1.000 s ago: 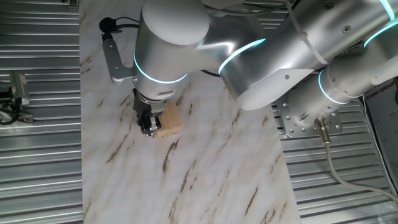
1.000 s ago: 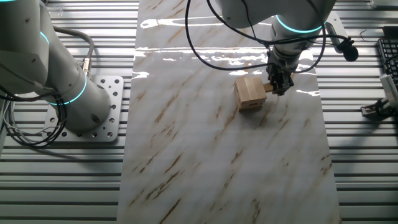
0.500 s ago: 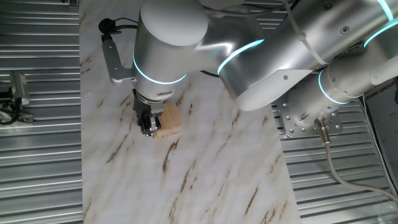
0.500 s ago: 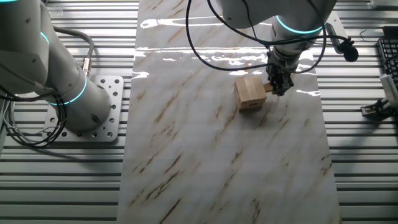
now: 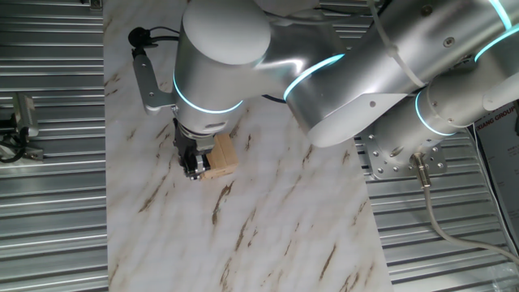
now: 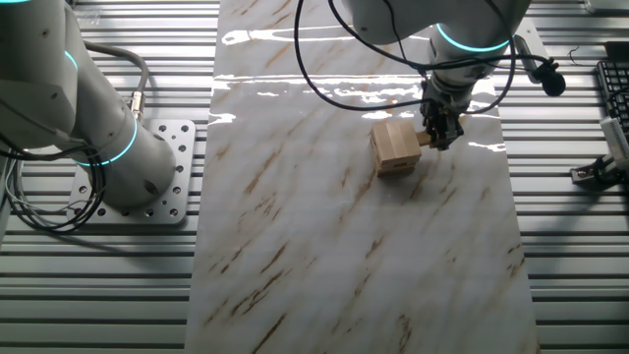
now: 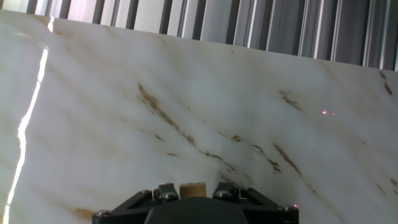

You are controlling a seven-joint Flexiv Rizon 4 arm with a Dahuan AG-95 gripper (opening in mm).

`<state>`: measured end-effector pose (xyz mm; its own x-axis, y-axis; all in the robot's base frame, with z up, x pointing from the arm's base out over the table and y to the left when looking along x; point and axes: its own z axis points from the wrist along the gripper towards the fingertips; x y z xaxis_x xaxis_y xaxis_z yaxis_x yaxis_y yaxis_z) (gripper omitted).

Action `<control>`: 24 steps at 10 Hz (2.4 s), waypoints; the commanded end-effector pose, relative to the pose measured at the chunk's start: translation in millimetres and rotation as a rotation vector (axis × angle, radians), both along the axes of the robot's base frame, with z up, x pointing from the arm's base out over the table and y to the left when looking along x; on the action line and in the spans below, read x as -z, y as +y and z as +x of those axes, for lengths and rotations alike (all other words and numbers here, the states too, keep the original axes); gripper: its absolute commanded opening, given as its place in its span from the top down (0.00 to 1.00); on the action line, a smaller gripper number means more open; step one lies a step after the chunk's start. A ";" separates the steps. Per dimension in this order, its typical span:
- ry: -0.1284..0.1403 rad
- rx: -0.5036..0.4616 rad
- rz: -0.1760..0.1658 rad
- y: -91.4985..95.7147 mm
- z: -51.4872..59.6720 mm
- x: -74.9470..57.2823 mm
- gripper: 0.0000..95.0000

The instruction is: Play Jenga

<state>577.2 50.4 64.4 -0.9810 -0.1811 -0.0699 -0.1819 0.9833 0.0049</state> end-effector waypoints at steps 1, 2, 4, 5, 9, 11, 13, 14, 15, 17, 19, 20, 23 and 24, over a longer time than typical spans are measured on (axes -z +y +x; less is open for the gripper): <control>0.002 0.001 0.003 0.4 -0.2 0.0 0.80; 0.003 0.001 0.003 0.5 -0.2 0.5 0.80; 0.001 0.000 0.002 0.5 -0.2 1.0 0.80; 0.000 -0.002 0.002 0.6 -0.2 1.0 0.80; -0.002 -0.005 0.003 0.6 -0.2 1.0 0.80; -0.002 -0.007 0.003 0.6 -0.2 0.8 0.60; -0.004 -0.009 0.007 0.6 -0.2 0.4 0.60; -0.004 -0.010 0.007 0.6 -0.2 0.3 0.60; -0.004 -0.010 0.008 0.6 -0.2 0.3 0.60; -0.004 -0.013 0.007 0.7 -0.2 0.3 0.60; -0.005 -0.014 0.008 0.9 -0.2 0.3 0.60; -0.005 -0.013 0.006 1.7 -0.2 0.5 0.60; -0.005 -0.009 0.006 3.8 -0.2 1.1 0.60; -0.005 -0.008 0.007 3.8 -0.1 1.2 0.60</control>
<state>576.9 54.1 63.1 -0.9791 -0.1891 -0.0755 -0.1903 0.9817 0.0098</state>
